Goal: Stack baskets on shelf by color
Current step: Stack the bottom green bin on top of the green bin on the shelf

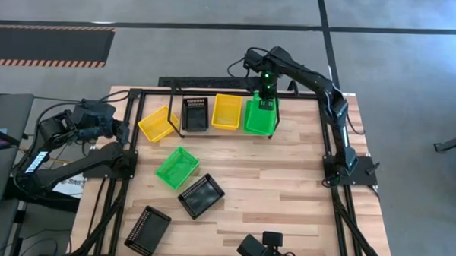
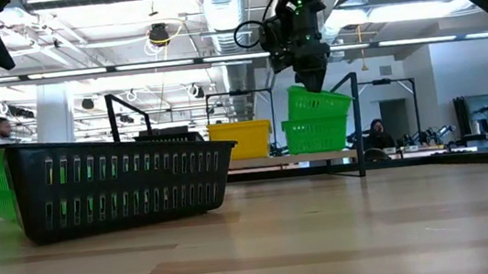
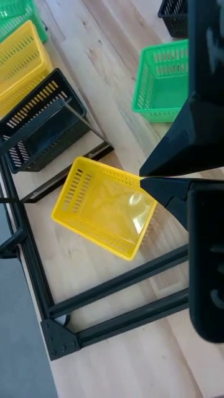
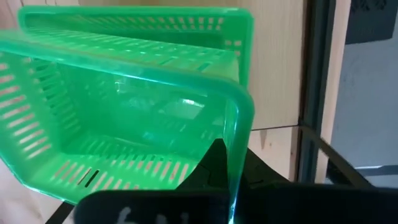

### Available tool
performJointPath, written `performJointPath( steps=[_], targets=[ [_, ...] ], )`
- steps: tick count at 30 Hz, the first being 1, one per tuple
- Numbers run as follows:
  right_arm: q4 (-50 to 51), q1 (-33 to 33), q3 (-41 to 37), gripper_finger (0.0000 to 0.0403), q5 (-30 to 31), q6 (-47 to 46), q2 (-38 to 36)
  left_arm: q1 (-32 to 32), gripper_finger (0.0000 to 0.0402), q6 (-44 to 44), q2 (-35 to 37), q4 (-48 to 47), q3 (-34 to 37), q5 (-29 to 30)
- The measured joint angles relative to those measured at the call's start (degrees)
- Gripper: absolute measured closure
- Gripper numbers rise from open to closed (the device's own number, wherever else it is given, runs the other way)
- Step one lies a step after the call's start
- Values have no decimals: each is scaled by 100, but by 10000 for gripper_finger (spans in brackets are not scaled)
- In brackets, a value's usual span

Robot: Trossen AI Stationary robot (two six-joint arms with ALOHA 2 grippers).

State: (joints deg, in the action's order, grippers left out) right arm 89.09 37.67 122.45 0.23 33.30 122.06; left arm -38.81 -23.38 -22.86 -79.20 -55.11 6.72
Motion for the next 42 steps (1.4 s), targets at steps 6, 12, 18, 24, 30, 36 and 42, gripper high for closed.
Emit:
performJointPath(
  steps=[6,12,18,24,30,36,42],
  targets=[
    [-7,-1,0,400,13,21,0,0,401,0,-1,1,0,0],
    [-120,-44,0,400,10,42,2,0,401,-4,-1,2,0,-2],
    [-134,-94,0,400,-5,109,2,-1,401,-4,-2,1,0,-2],
    [-255,-92,0,400,-7,92,2,-1,401,-46,1,2,0,-2],
    [-274,-96,0,400,-13,107,7,-1,402,-46,0,2,0,3],
    [-300,-94,0,394,-24,103,9,-1,402,-46,-2,2,0,13],
    [-404,-91,0,378,-24,88,9,-2,401,-46,0,2,0,16]
  ],
)
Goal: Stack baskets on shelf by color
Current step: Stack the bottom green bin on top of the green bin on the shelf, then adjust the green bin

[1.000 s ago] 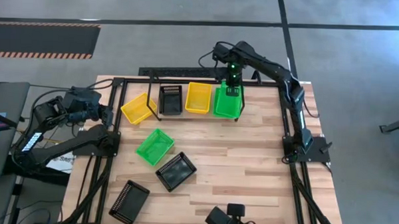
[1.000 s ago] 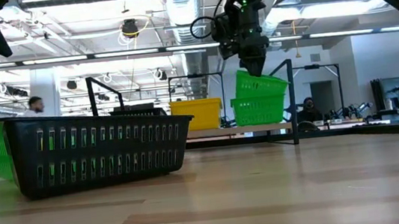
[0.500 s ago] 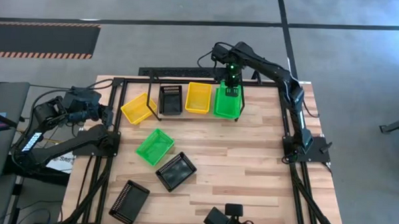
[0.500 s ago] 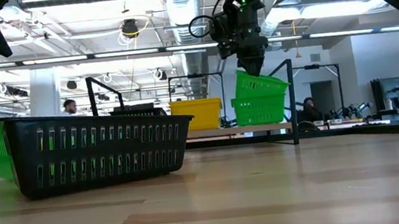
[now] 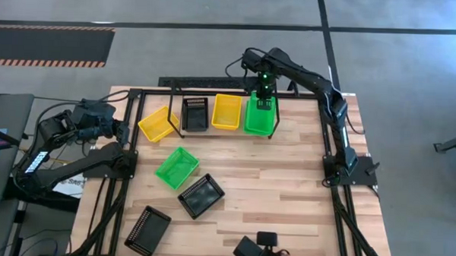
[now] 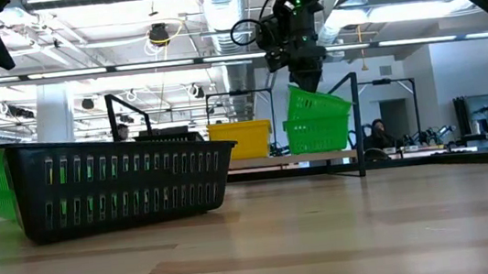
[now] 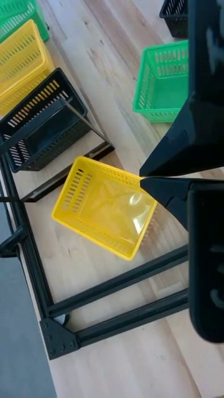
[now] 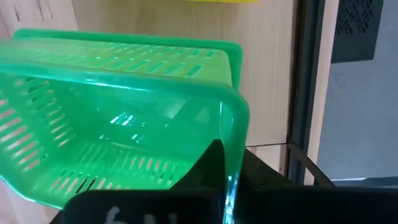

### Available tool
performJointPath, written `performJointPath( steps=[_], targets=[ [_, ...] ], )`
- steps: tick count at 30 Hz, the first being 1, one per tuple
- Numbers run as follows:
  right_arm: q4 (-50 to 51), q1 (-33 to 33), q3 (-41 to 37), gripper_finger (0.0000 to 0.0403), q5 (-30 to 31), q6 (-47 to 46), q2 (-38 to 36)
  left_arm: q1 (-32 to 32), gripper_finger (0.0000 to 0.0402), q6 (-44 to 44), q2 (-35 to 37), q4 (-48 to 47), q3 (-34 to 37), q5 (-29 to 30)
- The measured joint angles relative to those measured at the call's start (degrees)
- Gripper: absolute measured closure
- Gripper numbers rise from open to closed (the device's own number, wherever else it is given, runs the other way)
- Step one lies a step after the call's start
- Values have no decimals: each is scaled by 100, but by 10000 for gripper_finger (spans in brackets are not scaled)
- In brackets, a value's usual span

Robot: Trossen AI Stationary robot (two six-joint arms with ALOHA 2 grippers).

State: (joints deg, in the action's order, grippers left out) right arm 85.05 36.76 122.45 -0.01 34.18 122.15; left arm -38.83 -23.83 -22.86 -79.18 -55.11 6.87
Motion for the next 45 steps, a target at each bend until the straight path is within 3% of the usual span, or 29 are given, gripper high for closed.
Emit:
performJointPath(
  steps=[21,32,40,45],
  targets=[
    [-249,-5,0,339,29,-69,2,1,401,1,0,0,-1,0],
    [-384,-135,27,339,866,124,2,2,402,0,-1,0,0,2],
    [-395,-563,593,339,920,-241,2,2,401,2,-2,0,0,2],
    [-388,-883,1143,339,921,-1063,0,2,401,-42,-1,0,0,2]
  ],
)
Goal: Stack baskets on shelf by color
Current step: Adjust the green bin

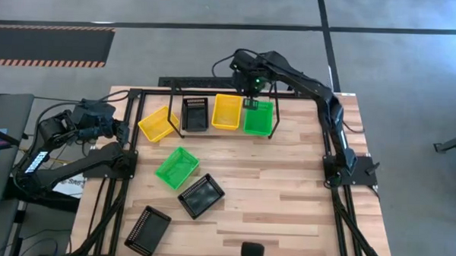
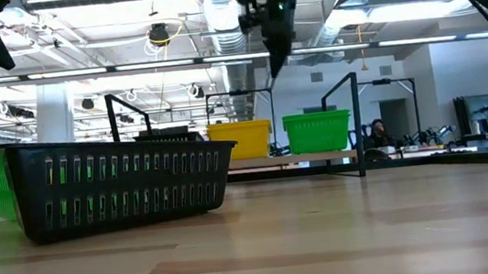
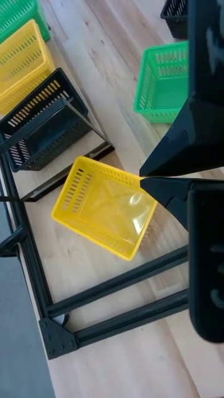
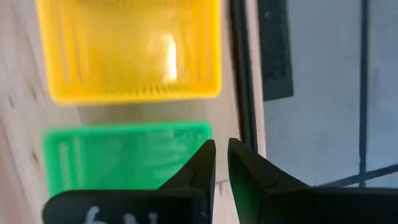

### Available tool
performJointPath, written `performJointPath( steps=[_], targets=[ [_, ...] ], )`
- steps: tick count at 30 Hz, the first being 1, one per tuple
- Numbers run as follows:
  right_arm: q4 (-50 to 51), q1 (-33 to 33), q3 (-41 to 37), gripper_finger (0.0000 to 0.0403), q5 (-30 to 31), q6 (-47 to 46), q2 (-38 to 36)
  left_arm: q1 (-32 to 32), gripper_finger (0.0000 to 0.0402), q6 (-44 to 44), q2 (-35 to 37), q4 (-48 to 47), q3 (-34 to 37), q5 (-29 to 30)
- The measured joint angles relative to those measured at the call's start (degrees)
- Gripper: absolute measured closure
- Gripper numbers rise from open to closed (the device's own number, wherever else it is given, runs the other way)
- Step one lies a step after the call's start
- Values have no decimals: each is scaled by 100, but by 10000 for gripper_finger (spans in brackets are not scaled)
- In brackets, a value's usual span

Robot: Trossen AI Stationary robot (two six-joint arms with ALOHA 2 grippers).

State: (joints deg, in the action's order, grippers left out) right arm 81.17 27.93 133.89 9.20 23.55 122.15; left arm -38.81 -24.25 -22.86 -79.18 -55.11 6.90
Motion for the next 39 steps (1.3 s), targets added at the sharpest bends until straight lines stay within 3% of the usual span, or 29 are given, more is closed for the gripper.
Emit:
performJointPath(
  steps=[15,22,27,33,39],
  targets=[
    [-132,-1088,107,339,-7,-2495,-630,-2,401,-503,-1,-43,0,-24],
    [-614,-1336,105,339,5,-3408,-907,-2,401,-284,-1,-339,0,-737],
    [-1031,-1367,106,339,36,-3753,-1108,0,401,-46,-82,-301,182,-1315],
    [-1345,-1324,105,339,152,-3871,-1359,0,401,238,-367,-114,1056,-1806],
    [-1269,-1294,104,339,159,-3653,-1471,101,402,137,-451,1051,1259,-1924]
  ],
)
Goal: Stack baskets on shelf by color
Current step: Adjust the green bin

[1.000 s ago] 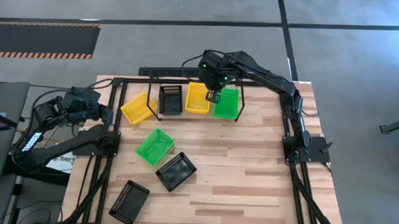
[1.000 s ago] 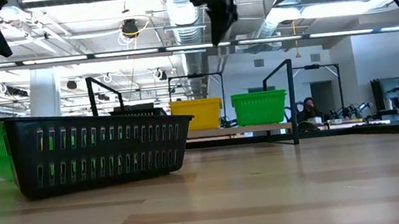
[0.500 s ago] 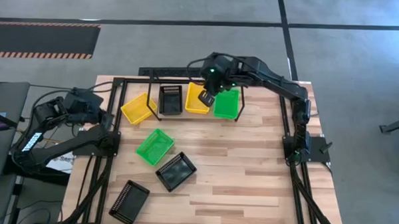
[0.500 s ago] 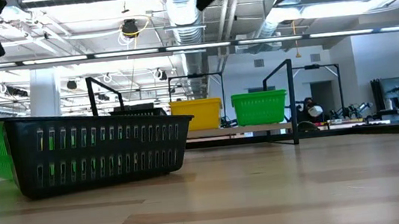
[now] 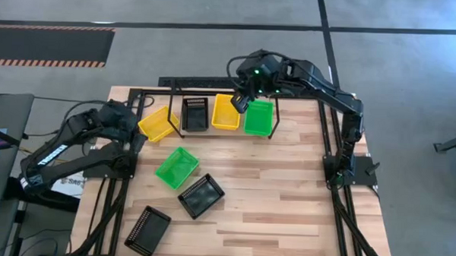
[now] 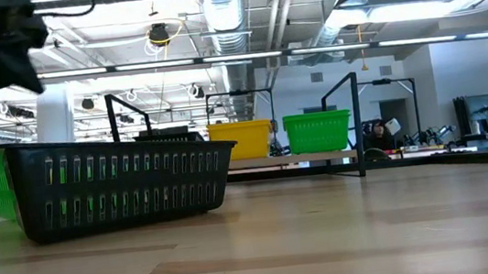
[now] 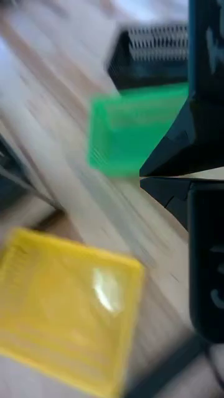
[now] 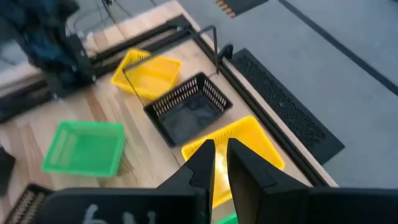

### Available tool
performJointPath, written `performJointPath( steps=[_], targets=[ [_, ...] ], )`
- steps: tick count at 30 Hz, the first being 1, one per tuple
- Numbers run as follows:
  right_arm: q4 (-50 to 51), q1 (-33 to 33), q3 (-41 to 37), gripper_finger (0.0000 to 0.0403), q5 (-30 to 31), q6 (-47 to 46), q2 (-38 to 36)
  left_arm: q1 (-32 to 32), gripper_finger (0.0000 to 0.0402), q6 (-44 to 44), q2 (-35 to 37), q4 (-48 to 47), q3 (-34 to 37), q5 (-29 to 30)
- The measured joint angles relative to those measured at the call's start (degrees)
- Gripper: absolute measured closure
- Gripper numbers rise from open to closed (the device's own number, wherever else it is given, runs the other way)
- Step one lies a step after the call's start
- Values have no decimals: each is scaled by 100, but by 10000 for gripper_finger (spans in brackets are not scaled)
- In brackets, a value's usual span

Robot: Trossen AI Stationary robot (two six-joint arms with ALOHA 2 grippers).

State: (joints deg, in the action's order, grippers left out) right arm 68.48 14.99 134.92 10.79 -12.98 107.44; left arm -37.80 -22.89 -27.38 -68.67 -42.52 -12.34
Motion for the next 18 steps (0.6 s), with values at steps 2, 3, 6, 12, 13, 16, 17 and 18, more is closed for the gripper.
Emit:
performJointPath(
  steps=[2,3,6,12,13,16,17,18],
  targets=[
    [112,39,-3,339,-7,179,-41,122,401,-254,-3,343,-28,-53],
    [118,43,3,339,-6,227,-55,212,401,-391,-8,420,-95,-48],
    [304,95,4,339,-6,329,-47,572,402,-782,-79,618,-373,83],
    [405,214,1,339,-9,695,-41,1647,401,-1145,-568,1016,-1174,965],
    [383,238,1,339,-9,736,-41,1869,402,-1148,-716,1144,-1312,1102],
    [253,298,1,339,-11,907,-41,2614,401,-1045,-1304,1318,-1688,1528],
    [238,334,1,339,-11,968,-53,2882,402,-972,-1545,1304,-1801,1704],
    [244,370,-1,339,-13,1015,-75,3131,401,-923,-1775,1241,-1889,1894]
  ],
)
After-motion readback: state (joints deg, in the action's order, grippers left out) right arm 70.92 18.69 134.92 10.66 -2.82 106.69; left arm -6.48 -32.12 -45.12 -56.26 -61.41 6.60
